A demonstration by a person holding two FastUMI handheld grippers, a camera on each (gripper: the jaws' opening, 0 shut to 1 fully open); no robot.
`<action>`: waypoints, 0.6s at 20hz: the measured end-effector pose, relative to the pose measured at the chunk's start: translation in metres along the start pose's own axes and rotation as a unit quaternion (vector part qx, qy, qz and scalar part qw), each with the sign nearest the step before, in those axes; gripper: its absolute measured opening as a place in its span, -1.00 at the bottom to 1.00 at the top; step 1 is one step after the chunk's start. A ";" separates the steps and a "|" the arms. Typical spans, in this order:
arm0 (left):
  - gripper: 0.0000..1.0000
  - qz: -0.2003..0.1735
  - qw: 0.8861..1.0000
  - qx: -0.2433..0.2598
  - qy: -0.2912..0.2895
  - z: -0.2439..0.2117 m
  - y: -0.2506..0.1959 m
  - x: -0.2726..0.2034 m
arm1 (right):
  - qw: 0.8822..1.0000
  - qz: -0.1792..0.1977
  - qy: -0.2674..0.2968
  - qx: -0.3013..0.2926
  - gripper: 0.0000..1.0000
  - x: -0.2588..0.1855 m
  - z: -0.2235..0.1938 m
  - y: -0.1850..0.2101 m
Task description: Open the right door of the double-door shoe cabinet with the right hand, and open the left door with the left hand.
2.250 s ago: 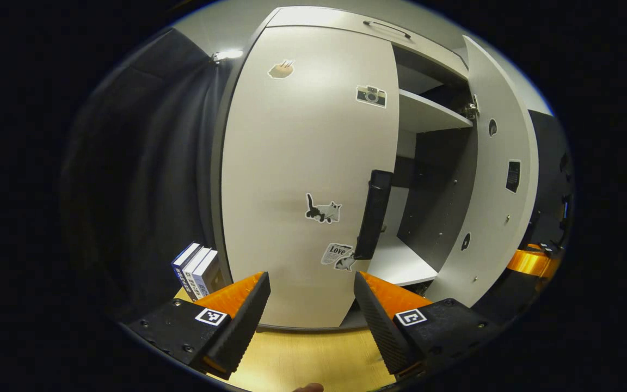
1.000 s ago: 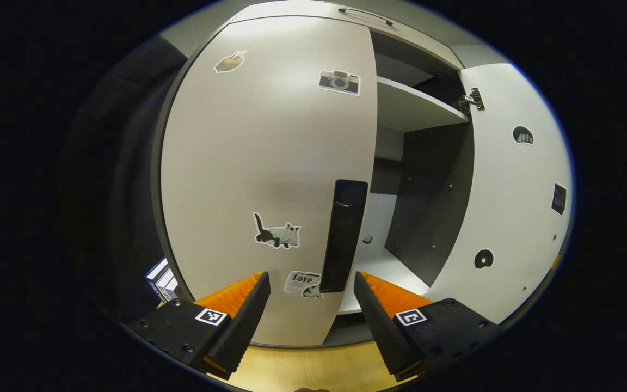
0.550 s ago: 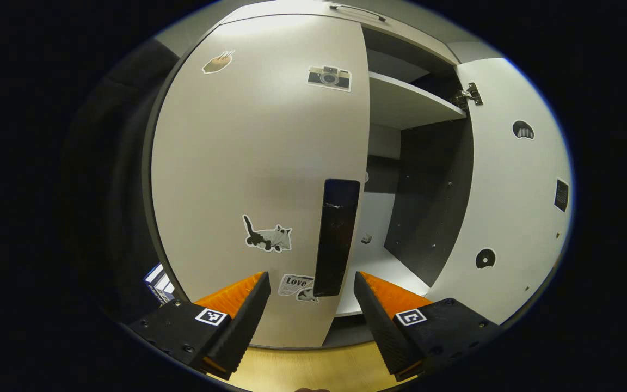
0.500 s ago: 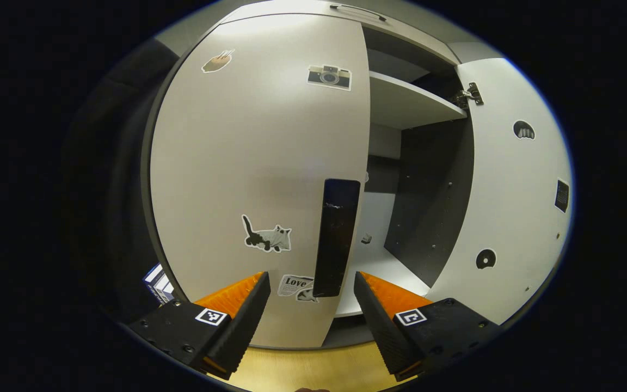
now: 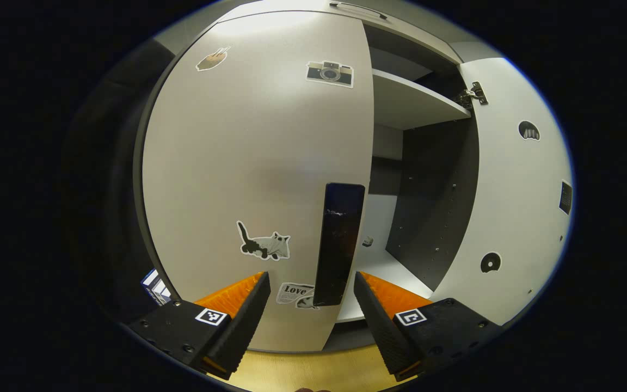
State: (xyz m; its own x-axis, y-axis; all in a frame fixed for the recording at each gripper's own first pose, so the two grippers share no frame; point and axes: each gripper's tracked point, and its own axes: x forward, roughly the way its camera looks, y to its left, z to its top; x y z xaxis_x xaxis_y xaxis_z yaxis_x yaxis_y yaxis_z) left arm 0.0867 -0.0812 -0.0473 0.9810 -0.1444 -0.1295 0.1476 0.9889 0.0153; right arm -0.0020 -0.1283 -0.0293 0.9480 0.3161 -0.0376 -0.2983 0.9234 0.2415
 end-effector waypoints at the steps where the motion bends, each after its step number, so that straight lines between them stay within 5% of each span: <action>1: 0.93 0.000 1.000 0.003 -0.001 0.001 0.000 0.002 | 1.000 -0.004 -0.001 0.001 -0.75 -0.001 -0.001 -0.001; 5: 0.93 -0.002 1.000 0.007 -0.006 0.005 -0.003 0.011 | 0.999 -0.037 0.000 0.002 -0.76 0.000 -0.005 -0.004; 7: 0.93 -0.006 1.000 0.008 -0.006 0.006 -0.006 0.016 | 0.995 -0.068 0.069 -0.016 -0.80 -0.008 -0.035 -0.010; 9: 0.93 -0.007 1.000 0.012 -0.006 0.007 -0.009 0.020 | 0.997 -0.083 0.003 0.001 -0.60 -0.010 -0.016 -0.009; 12: 0.93 0.000 1.000 0.012 -0.007 0.007 -0.007 0.023 | 0.994 -0.099 -0.011 0.035 -0.52 -0.017 -0.014 -0.011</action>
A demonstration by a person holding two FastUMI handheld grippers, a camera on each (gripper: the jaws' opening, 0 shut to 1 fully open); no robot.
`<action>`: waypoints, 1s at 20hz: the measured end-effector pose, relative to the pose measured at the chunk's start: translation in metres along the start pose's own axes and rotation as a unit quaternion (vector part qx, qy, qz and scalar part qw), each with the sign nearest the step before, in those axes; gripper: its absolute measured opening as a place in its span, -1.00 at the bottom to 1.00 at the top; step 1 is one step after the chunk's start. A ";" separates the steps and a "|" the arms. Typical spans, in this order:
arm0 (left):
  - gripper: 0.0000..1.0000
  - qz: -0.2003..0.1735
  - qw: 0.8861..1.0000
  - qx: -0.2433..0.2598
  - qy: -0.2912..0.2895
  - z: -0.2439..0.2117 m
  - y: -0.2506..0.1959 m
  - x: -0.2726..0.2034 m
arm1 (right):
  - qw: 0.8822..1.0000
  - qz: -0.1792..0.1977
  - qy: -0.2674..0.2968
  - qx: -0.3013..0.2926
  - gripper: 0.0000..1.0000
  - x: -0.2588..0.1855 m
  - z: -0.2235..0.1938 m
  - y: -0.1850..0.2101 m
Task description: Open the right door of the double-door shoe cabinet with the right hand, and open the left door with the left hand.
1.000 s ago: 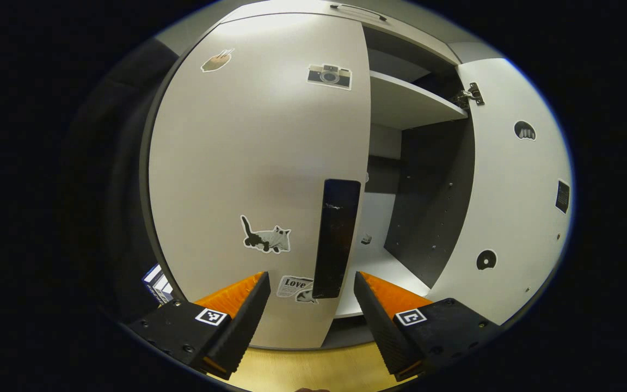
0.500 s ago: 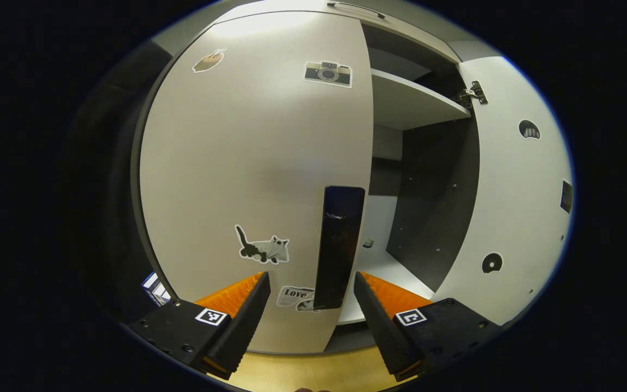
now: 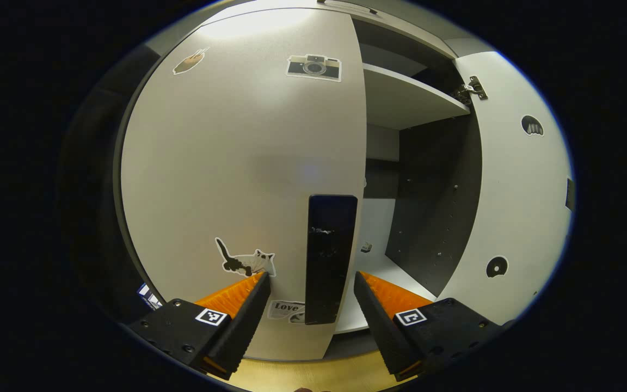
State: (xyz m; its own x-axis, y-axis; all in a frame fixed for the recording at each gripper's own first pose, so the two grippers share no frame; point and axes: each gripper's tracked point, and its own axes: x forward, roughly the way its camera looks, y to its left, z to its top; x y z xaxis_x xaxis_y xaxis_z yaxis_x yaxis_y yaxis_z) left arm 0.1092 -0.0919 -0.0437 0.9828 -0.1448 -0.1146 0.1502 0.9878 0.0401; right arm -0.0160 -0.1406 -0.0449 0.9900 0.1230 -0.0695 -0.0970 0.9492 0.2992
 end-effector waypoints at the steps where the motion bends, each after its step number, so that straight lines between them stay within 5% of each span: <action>1: 0.92 0.001 1.000 0.000 -0.001 0.001 0.000 0.000 | 1.000 -0.002 -0.004 0.004 -0.46 -0.002 0.000 0.000; 2: 0.91 0.001 1.000 -0.001 -0.004 0.001 0.000 0.000 | 1.000 -0.005 -0.006 0.009 -0.67 -0.005 0.000 -0.001; 4: 0.90 0.009 1.000 -0.001 -0.007 0.003 0.002 -0.001 | 1.000 -0.010 -0.011 0.014 -0.67 -0.008 0.002 -0.001; 5: 0.89 0.016 1.000 0.004 -0.014 0.008 0.005 -0.001 | 1.000 -0.012 -0.013 0.016 -0.46 -0.011 0.004 -0.001; 13: 0.66 0.038 0.998 0.030 -0.031 0.023 0.005 0.000 | 0.997 -0.032 -0.055 0.041 -0.46 -0.034 0.027 -0.007; 15: 0.44 0.028 0.999 0.031 -0.029 0.023 -0.002 0.001 | 0.994 -0.035 -0.078 0.062 -0.46 -0.049 0.039 -0.013; 18: -0.18 0.020 0.999 0.032 -0.025 0.020 -0.010 0.004 | 0.988 -0.039 -0.109 0.104 -0.46 -0.074 0.054 -0.026; 20: -0.31 0.020 0.999 0.034 -0.024 0.020 -0.009 0.002 | 0.982 -0.042 -0.130 0.130 -0.47 -0.091 0.060 -0.032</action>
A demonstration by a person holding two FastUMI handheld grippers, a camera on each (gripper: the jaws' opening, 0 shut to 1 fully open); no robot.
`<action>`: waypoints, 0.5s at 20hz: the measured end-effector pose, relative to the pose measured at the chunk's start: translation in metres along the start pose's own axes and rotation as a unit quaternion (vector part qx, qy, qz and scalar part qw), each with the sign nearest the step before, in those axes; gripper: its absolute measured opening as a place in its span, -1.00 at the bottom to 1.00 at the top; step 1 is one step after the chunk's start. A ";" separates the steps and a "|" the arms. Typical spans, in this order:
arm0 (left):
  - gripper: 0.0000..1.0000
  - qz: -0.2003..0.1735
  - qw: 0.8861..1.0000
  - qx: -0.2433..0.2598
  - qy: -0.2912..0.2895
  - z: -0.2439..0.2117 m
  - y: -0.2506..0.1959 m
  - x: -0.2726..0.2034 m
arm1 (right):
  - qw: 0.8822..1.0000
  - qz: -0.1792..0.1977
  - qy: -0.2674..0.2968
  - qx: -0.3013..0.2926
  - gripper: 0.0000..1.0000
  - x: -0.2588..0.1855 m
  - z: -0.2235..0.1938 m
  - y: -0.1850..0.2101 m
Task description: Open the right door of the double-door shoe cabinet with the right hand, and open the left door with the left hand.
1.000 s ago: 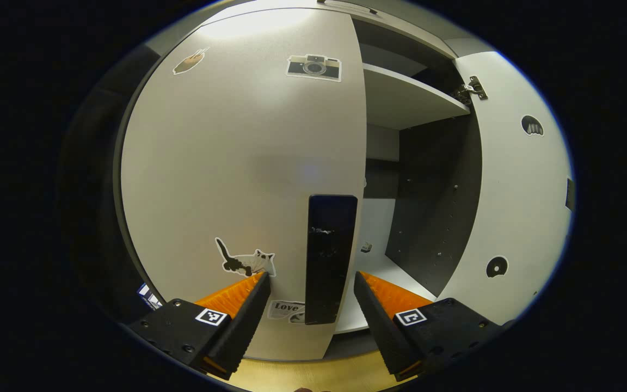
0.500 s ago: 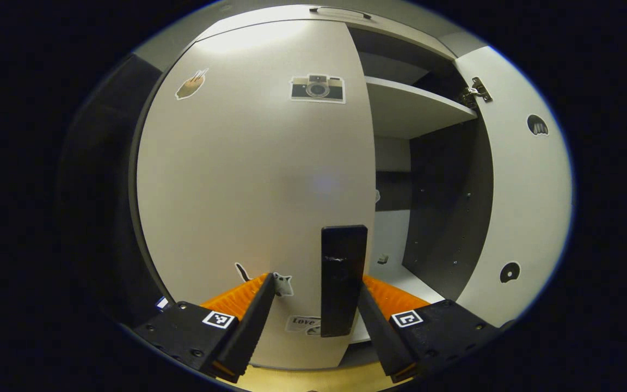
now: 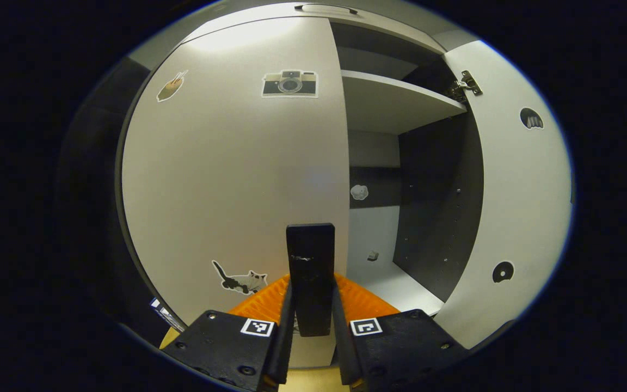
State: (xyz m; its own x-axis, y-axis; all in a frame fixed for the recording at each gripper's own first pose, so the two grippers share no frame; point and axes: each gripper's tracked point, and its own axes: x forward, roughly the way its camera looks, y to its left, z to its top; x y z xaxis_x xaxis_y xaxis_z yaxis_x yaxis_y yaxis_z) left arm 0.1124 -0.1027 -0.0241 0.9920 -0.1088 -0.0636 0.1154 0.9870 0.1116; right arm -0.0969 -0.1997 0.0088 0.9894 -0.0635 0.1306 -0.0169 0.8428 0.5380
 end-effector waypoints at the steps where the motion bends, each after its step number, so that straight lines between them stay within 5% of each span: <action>1: -0.26 0.000 1.000 -0.003 0.000 0.000 0.000 0.000 | 1.000 -0.005 -0.011 0.009 -0.47 -0.007 0.007 -0.006; 10: -0.43 -0.006 1.000 -0.017 0.009 -0.001 0.002 -0.002 | 0.995 -0.075 -0.033 -0.050 -0.47 -0.049 0.018 -0.032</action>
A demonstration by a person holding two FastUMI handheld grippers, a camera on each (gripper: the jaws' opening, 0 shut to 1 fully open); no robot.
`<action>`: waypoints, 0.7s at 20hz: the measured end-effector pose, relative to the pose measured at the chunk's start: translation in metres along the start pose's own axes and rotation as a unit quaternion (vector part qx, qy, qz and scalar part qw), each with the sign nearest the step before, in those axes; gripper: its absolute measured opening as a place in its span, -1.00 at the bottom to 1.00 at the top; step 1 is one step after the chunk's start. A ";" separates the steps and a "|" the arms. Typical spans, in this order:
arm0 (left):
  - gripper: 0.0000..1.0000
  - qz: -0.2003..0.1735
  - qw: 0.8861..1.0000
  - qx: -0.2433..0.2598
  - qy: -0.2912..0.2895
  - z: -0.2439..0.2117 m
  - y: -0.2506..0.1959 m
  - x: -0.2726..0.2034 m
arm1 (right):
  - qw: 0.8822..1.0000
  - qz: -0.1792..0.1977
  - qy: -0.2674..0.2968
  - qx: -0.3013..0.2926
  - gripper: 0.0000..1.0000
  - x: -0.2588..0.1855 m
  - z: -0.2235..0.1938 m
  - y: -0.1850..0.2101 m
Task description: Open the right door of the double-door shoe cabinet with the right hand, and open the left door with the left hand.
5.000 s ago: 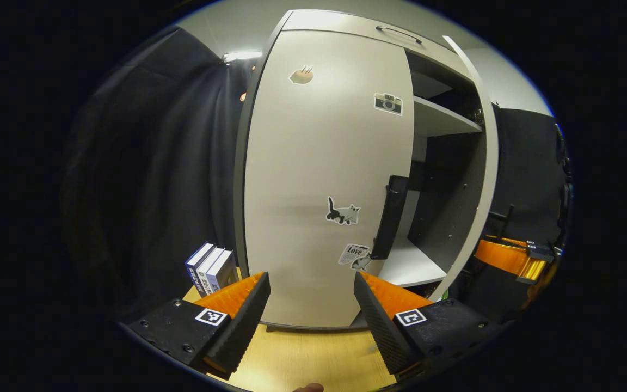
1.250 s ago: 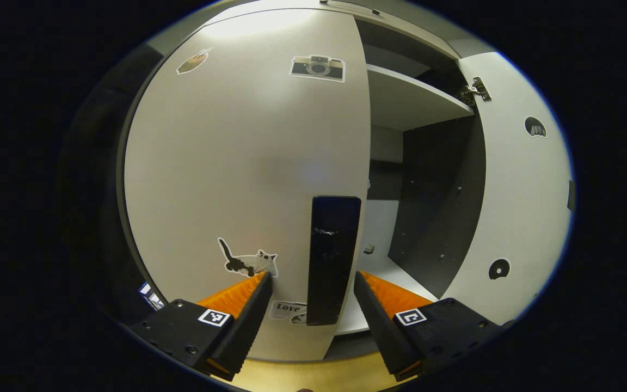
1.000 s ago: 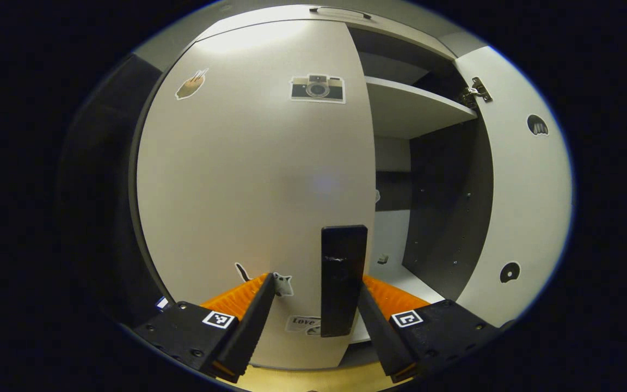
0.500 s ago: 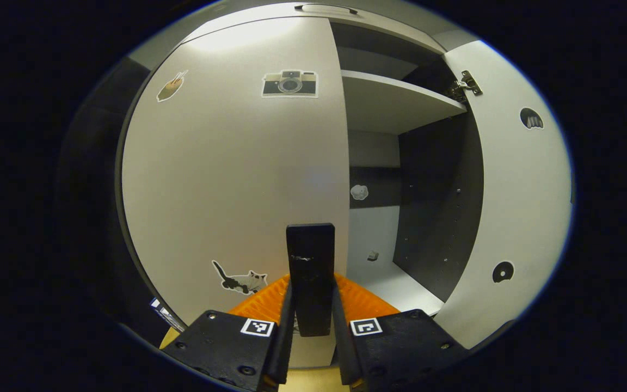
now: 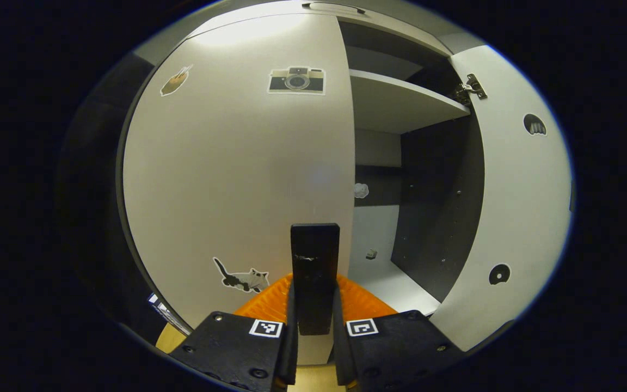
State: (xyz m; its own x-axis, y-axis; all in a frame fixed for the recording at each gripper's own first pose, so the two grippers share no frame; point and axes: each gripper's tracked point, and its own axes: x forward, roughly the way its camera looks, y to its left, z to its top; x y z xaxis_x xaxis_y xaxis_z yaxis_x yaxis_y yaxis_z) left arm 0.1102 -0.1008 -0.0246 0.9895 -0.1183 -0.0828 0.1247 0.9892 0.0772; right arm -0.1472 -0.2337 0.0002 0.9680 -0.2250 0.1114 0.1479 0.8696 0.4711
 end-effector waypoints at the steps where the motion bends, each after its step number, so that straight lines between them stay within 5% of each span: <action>1: -0.44 -0.001 1.000 0.000 0.001 0.000 0.000 -0.001 | 1.000 -0.011 0.002 -0.015 -0.47 -0.001 -0.002 -0.003; 14: -0.60 -0.008 1.000 -0.005 0.004 -0.004 0.001 -0.025 | 0.987 -0.042 0.032 -0.154 -0.46 0.013 -0.026 0.013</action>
State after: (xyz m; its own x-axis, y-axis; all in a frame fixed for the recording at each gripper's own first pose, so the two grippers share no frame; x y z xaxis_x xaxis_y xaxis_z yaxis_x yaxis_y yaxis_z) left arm 0.0852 -0.0965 -0.0263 0.9869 -0.1327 -0.0921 0.1389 0.9881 0.0654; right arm -0.1276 -0.2135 -0.0150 0.9591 -0.2821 0.0236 0.2729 0.9435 0.1877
